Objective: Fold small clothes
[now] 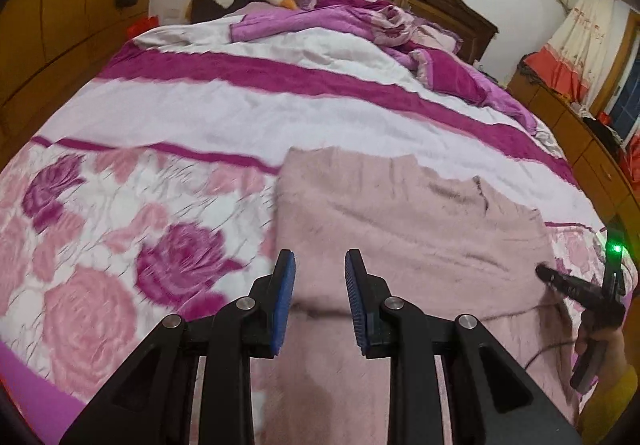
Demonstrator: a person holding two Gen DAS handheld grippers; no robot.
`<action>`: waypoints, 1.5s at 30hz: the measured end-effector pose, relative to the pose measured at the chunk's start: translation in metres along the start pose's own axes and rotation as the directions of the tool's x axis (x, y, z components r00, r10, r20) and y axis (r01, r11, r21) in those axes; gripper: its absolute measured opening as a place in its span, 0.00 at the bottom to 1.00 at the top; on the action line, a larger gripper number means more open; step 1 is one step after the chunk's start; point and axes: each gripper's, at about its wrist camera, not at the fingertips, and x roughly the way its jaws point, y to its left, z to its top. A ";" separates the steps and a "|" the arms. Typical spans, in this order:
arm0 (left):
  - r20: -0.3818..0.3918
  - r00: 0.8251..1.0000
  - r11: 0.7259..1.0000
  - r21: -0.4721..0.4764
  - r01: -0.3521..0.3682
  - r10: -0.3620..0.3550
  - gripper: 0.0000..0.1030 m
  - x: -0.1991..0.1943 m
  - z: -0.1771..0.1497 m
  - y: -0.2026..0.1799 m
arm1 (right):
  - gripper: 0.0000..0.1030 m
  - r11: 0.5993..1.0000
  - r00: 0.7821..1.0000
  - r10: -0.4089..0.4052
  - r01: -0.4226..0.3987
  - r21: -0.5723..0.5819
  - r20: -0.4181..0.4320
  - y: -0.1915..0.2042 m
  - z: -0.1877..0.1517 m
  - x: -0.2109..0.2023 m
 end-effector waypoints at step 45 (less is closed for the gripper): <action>0.021 0.998 0.991 0.123 -0.057 0.055 0.04 -0.033 -0.008 -0.032 | 0.36 0.998 0.979 0.021 -0.008 -0.065 0.202 0.001 -0.023 -0.140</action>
